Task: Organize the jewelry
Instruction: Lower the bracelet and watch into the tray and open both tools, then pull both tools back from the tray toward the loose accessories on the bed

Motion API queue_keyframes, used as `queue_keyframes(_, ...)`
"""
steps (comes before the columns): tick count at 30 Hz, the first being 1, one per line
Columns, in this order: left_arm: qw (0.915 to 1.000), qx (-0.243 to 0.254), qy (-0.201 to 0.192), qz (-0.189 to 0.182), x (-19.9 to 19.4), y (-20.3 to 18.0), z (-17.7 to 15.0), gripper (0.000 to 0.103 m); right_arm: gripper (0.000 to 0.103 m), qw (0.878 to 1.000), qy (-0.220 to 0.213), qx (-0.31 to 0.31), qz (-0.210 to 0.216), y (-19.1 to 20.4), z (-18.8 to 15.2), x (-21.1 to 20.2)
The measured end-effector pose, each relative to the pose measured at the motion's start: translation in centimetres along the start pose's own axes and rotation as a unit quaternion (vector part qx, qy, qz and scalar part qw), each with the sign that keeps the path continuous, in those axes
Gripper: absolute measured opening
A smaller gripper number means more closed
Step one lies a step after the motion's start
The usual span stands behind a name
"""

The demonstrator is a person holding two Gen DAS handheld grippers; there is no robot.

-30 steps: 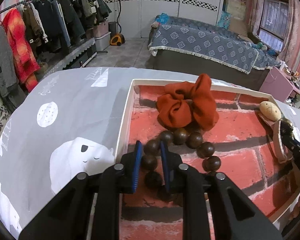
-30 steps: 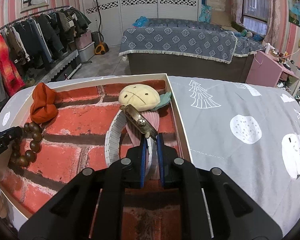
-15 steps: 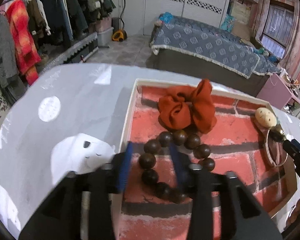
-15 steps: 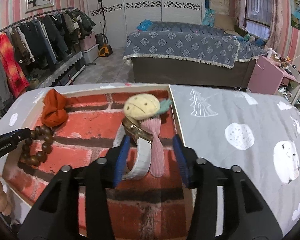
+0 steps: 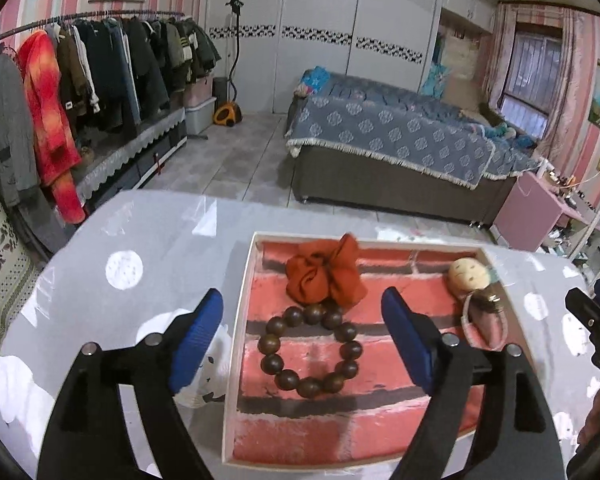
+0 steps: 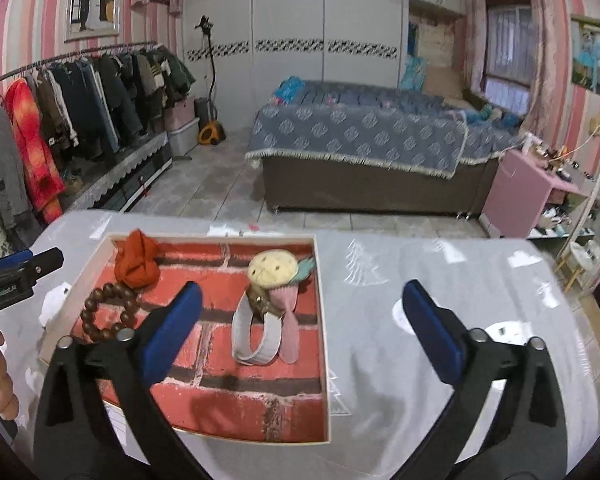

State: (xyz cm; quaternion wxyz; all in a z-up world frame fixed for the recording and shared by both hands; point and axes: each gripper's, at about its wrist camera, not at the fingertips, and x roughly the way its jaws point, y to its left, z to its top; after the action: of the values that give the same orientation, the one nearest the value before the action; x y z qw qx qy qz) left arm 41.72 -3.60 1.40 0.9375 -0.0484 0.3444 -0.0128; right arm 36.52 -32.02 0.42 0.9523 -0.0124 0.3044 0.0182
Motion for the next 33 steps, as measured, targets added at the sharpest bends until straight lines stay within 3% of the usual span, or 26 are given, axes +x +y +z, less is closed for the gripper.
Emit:
queue_keyframes(2, 0.9999, 0.012, 0.000, -0.003, -0.9, -0.4, 0.3, 0.090, 0.099, 1.000, -0.007, -0.001, 0.001, -0.2, 0.3, -1.1)
queue_keyframes(7, 0.9990, 0.040, -0.019, -0.002, -3.6, -1.4, 0.9, 0.095, 0.099, 1.000, -0.024, 0.008, -0.009, -0.6, 0.8, -3.7)
queue_keyframes(14, 0.9983, 0.048, -0.032, -0.011, -6.6, -1.2, 1.3, 0.099, 0.099, 0.999, -0.034, 0.014, -0.015, 0.9, 0.9, -4.8)
queue_keyframes(19, 0.9987, 0.046, -0.015, -0.013, -6.7, -0.3, 1.4, 0.099, 0.099, 0.999, -0.032, 0.013, 0.007, 2.0, 0.7, -4.4)
queue_keyframes(24, 0.9994, 0.029, -0.002, -0.019, -6.2, 0.2, 1.5, 0.099, 0.099, 1.000, -0.027, 0.014, 0.001, 2.8, 0.7, -3.6)
queue_keyframes(29, 0.9989, 0.037, -0.029, -0.009, -8.3, 0.0, 1.7, 0.099, 0.099, 0.998, -0.042, 0.041, 0.009, 2.6, 0.7, -5.0)
queue_keyframes(33, 0.9991, 0.032, -0.025, -0.014, -9.6, 0.1, 1.0, 0.099, 0.099, 0.999, -0.033, 0.035, 0.011, 2.6, -0.4, -6.6)
